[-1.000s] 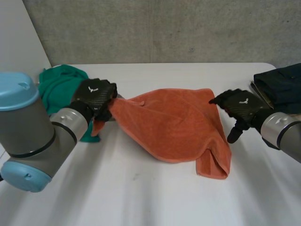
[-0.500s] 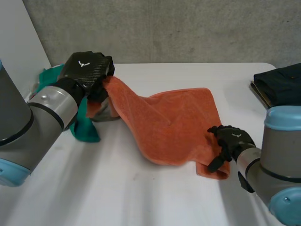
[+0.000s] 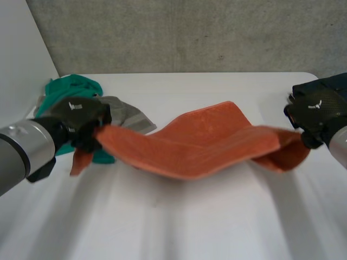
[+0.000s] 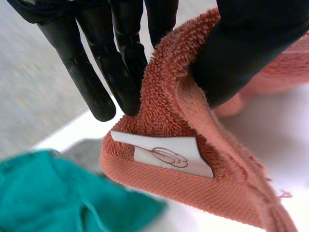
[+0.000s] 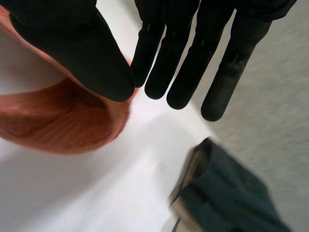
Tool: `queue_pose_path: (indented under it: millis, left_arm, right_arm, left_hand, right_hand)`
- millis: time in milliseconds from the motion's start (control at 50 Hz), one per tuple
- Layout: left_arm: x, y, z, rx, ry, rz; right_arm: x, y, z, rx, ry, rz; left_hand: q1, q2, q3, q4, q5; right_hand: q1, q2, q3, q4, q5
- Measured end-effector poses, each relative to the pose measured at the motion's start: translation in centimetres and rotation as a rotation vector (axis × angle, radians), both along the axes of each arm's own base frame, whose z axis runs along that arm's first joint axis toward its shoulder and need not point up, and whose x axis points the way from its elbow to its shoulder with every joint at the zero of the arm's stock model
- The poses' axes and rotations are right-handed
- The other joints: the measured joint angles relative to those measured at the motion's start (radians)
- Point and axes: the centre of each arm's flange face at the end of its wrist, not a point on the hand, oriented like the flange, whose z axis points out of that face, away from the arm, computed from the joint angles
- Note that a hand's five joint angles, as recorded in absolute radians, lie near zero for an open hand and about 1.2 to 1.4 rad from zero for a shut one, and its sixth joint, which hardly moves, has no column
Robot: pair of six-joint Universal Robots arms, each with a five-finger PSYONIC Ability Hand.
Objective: Fold the laundry.
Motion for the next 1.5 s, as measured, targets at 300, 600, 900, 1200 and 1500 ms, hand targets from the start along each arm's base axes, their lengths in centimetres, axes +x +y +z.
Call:
queue_pose_path:
  millis: [300,600,900,1200,1500]
  left_arm:
    - [-3.5,-9.1,-1.2,-0.167,-0.132,-0.003]
    - [-7.1,-10.6,7.4,-0.6,0.07,-0.019]
    - [-5.7,-9.7,1.9,-0.514,-0.04,0.018]
    - [-5.1,-8.7,2.8,-0.48,0.03,0.035]
    - [-4.2,-8.5,3.1,-0.466,0.059,0.053]
  right_arm:
    - [2.1,-9.2,-1.3,-0.019,0.137,0.002]
    - [4.6,-10.2,3.7,-0.243,-0.136,-0.056]
    - [4.9,2.6,-9.1,0.341,-0.365,0.012]
    - [7.9,3.3,-13.2,0.308,-0.364,0.024]
    - [8.8,1.5,-14.5,0.181,-0.308,0.042]
  left_hand:
    - [0.0,0.0,0.0,0.003,0.0]
    - [0.0,0.0,0.0,0.004,0.0]
    - [0.0,0.0,0.0,0.004,0.0]
    - [0.0,0.0,0.0,0.004,0.0]
    - [0.0,0.0,0.0,0.004,0.0]
  right_hand:
    - [0.0,0.001,0.003,0.001,0.002]
    - [-0.472,-0.789,-0.798,-0.821,-0.841]
    - [-0.453,-0.786,-0.794,-0.802,-0.788]
    - [-0.384,-0.73,-0.721,-0.725,-0.722]
    - [-0.237,-0.56,-0.565,-0.578,-0.582]
